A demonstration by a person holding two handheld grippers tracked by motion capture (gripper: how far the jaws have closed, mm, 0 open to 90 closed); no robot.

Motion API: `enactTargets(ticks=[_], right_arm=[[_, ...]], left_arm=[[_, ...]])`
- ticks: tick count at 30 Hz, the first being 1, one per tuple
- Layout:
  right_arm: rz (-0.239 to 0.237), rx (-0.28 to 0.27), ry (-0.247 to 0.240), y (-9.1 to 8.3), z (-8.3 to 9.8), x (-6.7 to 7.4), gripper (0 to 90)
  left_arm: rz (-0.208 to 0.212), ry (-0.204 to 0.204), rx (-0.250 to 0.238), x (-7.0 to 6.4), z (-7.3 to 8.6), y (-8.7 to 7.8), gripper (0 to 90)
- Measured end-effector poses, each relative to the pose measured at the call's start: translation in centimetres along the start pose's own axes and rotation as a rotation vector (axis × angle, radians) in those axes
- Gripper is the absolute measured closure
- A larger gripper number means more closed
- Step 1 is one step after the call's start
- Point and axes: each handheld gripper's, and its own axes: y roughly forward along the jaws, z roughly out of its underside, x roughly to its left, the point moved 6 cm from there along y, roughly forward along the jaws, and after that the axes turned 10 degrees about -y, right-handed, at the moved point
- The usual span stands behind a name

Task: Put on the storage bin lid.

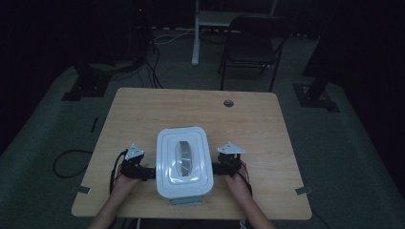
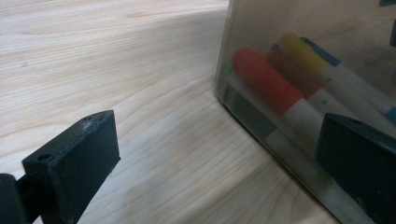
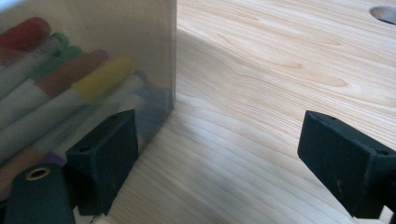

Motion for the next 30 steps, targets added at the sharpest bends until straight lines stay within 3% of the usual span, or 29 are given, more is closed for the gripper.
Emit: enactTargets(ticks=[10,30], right_arm=[[0.010,0.012,0.032,-0.8,1.1,-2.6,12.3],[0.069,0.022,0.071,-2.0,2.4,-5.1,12.4]], left_arm=[[0.018,0.022,0.011,-1.7,-1.1,2.0,0.4],[0.037,0.053,0.027,-3.3,-2.9,5.0,0.4]])
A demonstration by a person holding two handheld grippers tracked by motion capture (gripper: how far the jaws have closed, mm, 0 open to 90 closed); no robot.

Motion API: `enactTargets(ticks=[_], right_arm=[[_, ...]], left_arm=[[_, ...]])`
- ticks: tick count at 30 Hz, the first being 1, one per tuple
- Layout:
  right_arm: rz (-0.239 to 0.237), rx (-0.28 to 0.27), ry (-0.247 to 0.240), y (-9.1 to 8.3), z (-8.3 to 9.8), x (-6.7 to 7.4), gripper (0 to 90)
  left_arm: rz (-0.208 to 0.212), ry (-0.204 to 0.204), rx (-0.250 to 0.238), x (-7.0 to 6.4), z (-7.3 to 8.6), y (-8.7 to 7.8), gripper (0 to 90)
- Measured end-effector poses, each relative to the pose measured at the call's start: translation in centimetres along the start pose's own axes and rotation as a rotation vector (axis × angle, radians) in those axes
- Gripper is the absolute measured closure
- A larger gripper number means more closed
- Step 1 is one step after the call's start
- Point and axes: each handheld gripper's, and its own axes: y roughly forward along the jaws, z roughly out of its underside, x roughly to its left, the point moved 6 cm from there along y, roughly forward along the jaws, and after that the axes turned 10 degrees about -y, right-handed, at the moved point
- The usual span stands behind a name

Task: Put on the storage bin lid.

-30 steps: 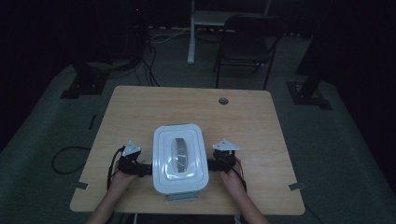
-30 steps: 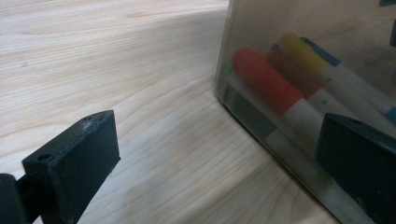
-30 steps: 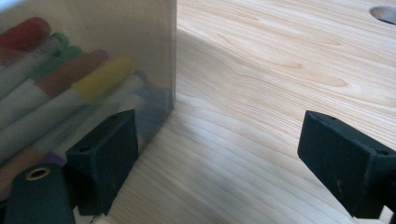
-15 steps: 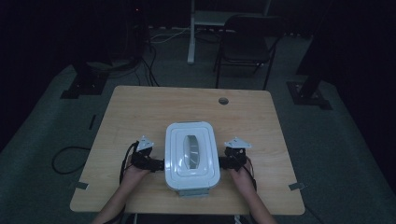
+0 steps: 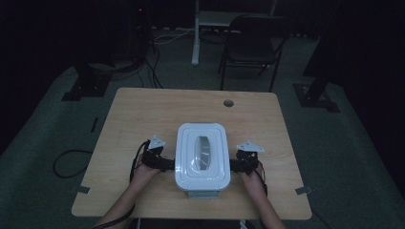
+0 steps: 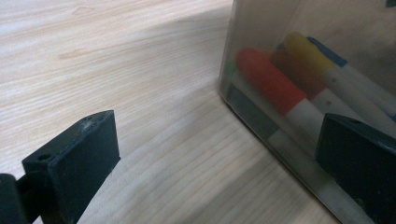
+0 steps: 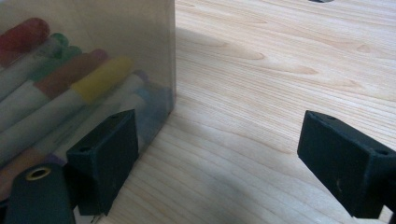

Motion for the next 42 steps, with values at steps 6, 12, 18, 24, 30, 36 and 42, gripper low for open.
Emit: enactTargets(ticks=[6,12,18,24,30,36,42], right_arm=[[-0.010,-0.017,0.031,0.1,0.2,-0.3,12.3],[-0.011,-0.013,0.042,0.1,0.8,-0.8,12.3],[-0.012,-0.022,0.053,-0.1,0.8,-1.2,12.3],[-0.028,-0.030,0.061,-0.2,0.7,-1.3,12.3],[-0.047,-0.026,0.053,-0.5,0.9,-1.4,12.3],[-0.031,-0.021,0.053,-1.1,1.2,-2.1,12.3],[-0.013,-0.020,0.056,-1.9,1.6,-3.0,12.3]], left_arm=[[0.002,0.025,-0.041,0.8,0.0,0.3,0.4],[-0.010,0.043,-0.066,1.4,0.1,-0.4,0.4],[0.008,0.043,-0.087,1.8,-0.4,-1.3,0.4],[0.018,0.056,-0.079,2.0,-0.1,-1.8,0.4],[0.033,0.040,-0.089,2.4,0.1,-2.5,0.4],[0.018,0.021,-0.096,3.5,0.4,-3.5,0.5],[-0.004,0.002,-0.105,4.7,0.9,-4.6,0.4]])
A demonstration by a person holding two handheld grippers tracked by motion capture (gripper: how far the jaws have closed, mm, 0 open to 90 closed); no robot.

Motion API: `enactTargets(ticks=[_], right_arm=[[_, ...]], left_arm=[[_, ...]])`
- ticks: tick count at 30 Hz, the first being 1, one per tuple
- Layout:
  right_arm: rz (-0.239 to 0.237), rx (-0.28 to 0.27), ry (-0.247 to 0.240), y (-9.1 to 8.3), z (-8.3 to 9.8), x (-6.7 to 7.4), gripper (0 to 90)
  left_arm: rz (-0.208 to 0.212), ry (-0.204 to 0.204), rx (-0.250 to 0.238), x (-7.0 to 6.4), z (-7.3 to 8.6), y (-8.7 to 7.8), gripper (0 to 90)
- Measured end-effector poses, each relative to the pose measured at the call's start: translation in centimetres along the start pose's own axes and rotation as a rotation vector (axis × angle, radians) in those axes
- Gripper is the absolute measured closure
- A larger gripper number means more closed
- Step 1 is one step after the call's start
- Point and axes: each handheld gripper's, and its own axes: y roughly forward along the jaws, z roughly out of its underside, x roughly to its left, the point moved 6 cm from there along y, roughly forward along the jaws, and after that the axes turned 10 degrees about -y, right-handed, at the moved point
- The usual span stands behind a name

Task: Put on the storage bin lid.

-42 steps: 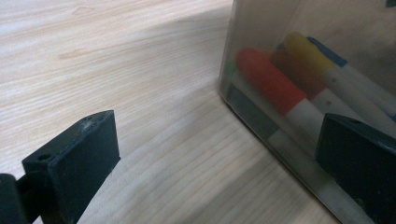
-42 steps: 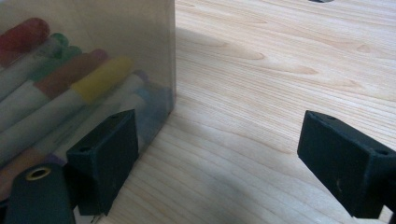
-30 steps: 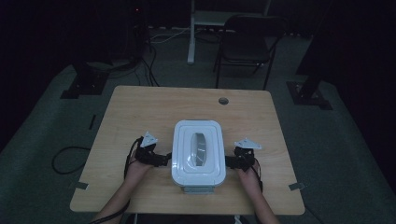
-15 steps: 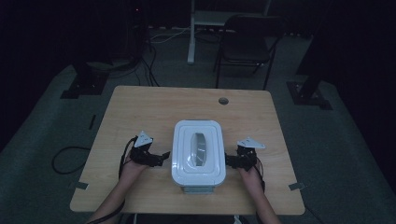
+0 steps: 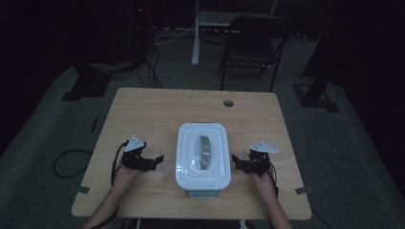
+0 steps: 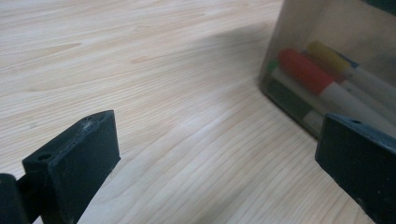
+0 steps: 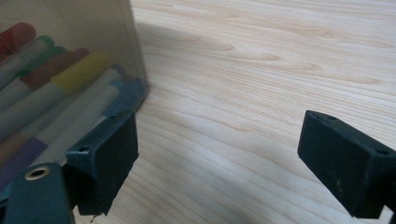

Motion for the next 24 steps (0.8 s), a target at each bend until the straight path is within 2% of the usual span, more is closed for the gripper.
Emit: enactTargets(ticks=[7,13,24], right_arm=[[0.015,0.002,0.012,-0.8,0.6,-0.9,12.2],[0.050,0.002,0.030,-1.7,1.3,-2.1,12.3],[0.107,0.004,0.053,-2.9,2.4,-3.8,12.3]], left_arm=[[-0.033,-0.018,-0.002,1.6,0.4,-1.3,0.5],[-0.067,-0.045,-0.004,3.0,1.1,-2.4,0.5],[-0.142,-0.112,-0.001,5.2,2.5,-4.3,0.4]])
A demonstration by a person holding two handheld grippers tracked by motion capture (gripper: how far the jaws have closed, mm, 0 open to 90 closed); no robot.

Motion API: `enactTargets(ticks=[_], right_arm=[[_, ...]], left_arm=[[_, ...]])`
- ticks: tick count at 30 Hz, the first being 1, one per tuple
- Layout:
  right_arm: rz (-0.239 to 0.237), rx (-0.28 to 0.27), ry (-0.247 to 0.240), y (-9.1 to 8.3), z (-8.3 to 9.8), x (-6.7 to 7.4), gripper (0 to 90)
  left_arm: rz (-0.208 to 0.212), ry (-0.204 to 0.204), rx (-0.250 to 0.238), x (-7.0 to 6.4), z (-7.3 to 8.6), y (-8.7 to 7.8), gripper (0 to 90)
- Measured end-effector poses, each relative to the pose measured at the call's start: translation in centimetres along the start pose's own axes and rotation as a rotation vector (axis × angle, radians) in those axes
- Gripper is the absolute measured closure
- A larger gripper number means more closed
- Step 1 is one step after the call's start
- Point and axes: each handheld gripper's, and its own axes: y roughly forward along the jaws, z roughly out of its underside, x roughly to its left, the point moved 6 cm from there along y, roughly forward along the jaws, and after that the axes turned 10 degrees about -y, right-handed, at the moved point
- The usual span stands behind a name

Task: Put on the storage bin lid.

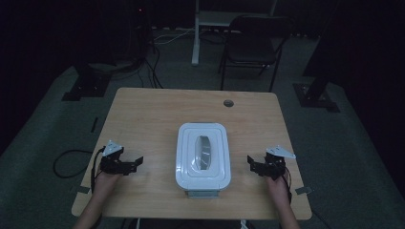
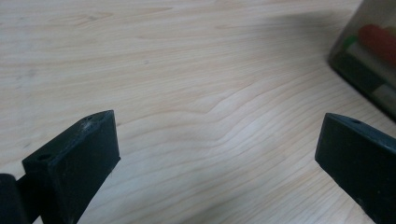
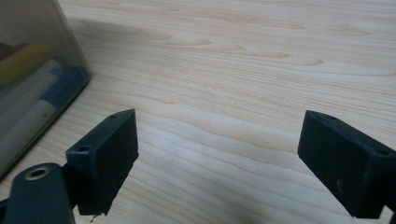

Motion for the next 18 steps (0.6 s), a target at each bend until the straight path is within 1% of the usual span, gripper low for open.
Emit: enactTargets(ticks=[4,6,7,8,11,12,13,15,17,18], right_arm=[[0.023,-0.002,0.015,-0.4,0.4,-0.7,12.3],[0.028,-0.008,0.018,-0.5,0.4,-0.8,12.3],[0.043,-0.010,0.022,-0.8,0.6,-1.2,12.3],[0.043,-0.010,0.022,-0.8,0.6,-1.2,12.3],[0.083,-0.017,0.040,-1.3,1.0,-2.0,12.3],[0.083,-0.017,0.040,-1.3,1.0,-2.0,12.3],[0.095,-0.013,0.047,-1.6,1.3,-2.3,12.3],[0.120,-0.011,0.058,-1.8,1.6,-2.7,12.3],[0.130,-0.007,0.061,-2.1,1.8,-3.0,12.3],[0.130,-0.007,0.061,-2.1,1.8,-3.0,12.3]], left_arm=[[-0.022,-0.007,0.005,0.6,0.4,-0.5,0.5],[-0.024,-0.008,0.005,0.7,0.5,-0.7,0.4],[-0.037,-0.011,0.007,1.0,0.7,-1.0,0.5],[-0.037,-0.011,0.007,1.0,0.7,-1.0,0.4],[-0.067,-0.016,0.007,1.7,1.1,-1.6,0.4],[-0.067,-0.016,0.007,1.7,1.1,-1.6,0.4],[-0.086,-0.029,0.008,2.1,1.3,-1.9,0.4],[-0.110,-0.037,0.007,2.5,1.5,-2.3,0.4],[-0.134,-0.038,0.017,2.9,1.8,-2.5,0.4],[-0.134,-0.038,0.017,2.9,1.8,-2.5,0.4]])
